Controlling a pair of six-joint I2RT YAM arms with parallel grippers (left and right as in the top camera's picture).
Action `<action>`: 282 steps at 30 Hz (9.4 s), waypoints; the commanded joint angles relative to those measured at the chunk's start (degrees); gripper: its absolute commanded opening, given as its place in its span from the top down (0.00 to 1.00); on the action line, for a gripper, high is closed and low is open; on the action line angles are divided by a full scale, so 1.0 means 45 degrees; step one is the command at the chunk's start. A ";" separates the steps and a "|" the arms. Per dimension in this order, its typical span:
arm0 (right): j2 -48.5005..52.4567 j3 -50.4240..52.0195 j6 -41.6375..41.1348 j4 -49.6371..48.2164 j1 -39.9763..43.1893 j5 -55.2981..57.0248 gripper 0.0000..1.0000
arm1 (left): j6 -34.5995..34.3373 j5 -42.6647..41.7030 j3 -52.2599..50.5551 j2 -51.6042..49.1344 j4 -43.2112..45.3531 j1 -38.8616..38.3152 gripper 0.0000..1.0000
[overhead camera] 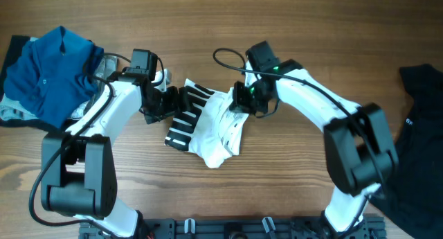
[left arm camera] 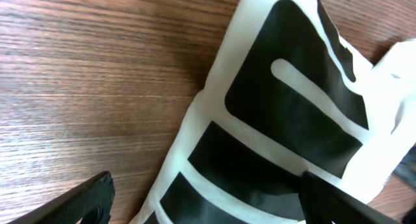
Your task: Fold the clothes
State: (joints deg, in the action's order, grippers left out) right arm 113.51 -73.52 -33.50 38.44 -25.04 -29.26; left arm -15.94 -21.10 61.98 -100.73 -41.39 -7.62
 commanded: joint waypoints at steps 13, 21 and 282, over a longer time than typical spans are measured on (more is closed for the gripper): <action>0.1258 0.0199 -0.1224 -0.0636 -0.0019 -0.0991 0.88 | 0.1467 -0.4702 -0.0656 -0.2652 0.1758 -0.0010 0.41; 0.1185 0.0117 -0.0481 -0.0602 0.0024 -0.1151 0.88 | 0.1836 -0.4784 -0.0602 -0.2652 0.1423 0.0087 0.96; -2.5131 1.6271 0.4352 -0.8806 0.2652 0.8199 0.00 | 0.3492 0.2628 0.4313 0.9622 -0.5076 0.1292 0.00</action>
State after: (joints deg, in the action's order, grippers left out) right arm 0.99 -0.36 -14.63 -1.10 -13.43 8.58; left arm -0.30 -10.46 81.38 -57.17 -66.37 -1.50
